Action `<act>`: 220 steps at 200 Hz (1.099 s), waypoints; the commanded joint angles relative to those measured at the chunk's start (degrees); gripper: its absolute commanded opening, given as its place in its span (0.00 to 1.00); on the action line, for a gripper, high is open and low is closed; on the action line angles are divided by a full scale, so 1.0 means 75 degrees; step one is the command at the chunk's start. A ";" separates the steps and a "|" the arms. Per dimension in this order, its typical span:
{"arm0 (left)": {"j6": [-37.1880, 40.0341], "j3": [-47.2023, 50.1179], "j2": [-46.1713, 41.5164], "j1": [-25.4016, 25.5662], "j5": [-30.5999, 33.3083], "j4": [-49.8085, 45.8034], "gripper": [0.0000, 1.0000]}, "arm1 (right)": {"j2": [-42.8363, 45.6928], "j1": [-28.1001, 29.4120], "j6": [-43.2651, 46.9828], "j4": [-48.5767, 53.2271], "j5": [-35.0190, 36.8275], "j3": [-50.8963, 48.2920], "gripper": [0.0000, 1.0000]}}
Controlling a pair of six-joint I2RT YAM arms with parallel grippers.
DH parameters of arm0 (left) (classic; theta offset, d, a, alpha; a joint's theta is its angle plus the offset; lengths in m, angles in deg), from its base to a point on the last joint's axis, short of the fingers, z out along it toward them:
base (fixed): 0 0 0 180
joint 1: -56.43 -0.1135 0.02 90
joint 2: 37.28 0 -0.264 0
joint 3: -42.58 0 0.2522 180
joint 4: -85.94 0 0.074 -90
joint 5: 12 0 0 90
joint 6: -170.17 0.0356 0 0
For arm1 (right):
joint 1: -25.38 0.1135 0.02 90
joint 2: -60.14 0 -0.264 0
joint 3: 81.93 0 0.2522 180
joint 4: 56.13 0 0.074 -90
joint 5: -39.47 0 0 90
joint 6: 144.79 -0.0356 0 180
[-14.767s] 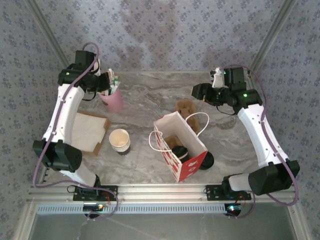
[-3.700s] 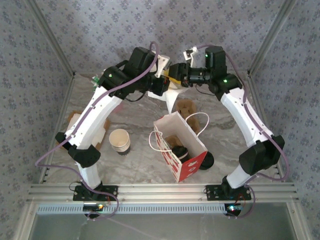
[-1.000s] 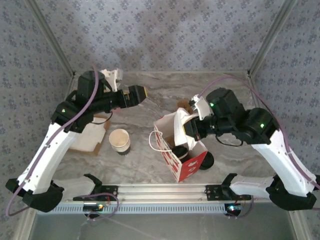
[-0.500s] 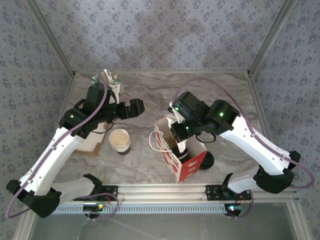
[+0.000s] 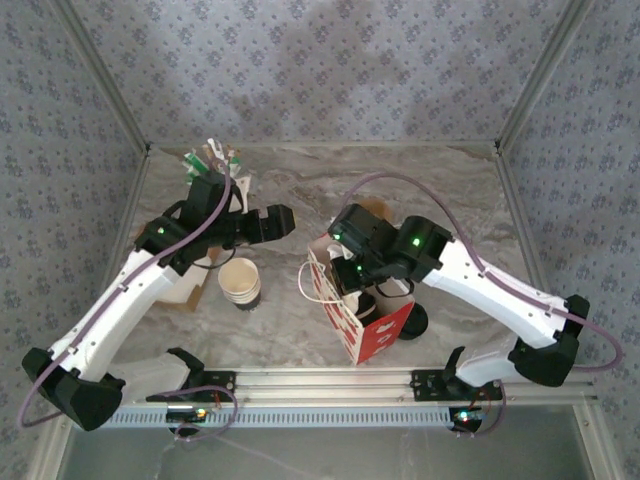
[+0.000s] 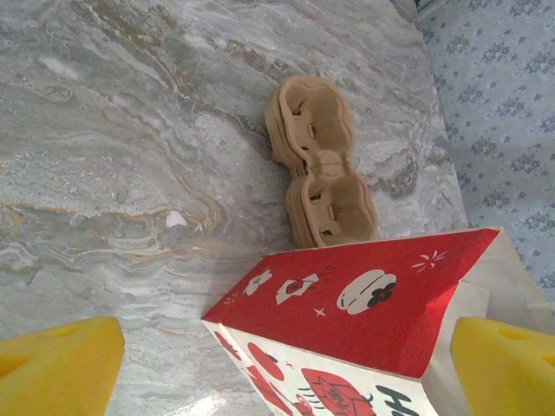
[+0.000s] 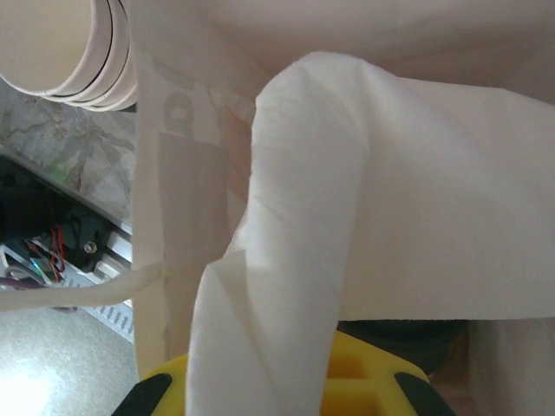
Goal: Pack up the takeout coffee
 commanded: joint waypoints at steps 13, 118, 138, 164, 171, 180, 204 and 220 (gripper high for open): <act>0.0078 0.0063 0.0068 -0.0043 -0.0271 0.0246 0.95 | 0.0467 -0.0035 -0.0859 -0.0955 -0.0100 -0.0570 0.00; 0.0037 0.0311 0.0021 -0.0005 -0.0447 0.0574 0.94 | 0.0283 0.0041 -0.2150 -0.0716 0.0663 -0.1141 0.00; 0.0027 0.0338 0.0033 0.0001 -0.0461 0.0602 0.93 | 0.0086 0.0214 -0.2571 -0.0251 0.1031 -0.1004 0.00; 0.0005 0.0390 0.0056 0.0029 -0.0464 0.0653 0.93 | -0.0052 0.0378 -0.3010 0.0212 0.1309 -0.0904 0.00; 0.0010 0.0393 0.0077 0.0040 -0.0473 0.0661 0.93 | -0.0053 0.0441 -0.3112 0.0314 0.1400 -0.0878 0.00; 0.0017 0.0404 0.0091 0.0045 -0.0471 0.0655 0.93 | -0.0030 0.0507 -0.3268 0.0480 0.1520 -0.0838 0.00; 0.0001 0.0416 0.0126 0.0061 -0.0476 0.0696 0.93 | 0.0007 0.0649 -0.3586 0.0809 0.1729 -0.0749 0.00; 0.0003 0.0431 0.0160 0.0065 -0.0476 0.0714 0.93 | -0.0010 0.0727 -0.3707 0.0874 0.1729 -0.0734 0.00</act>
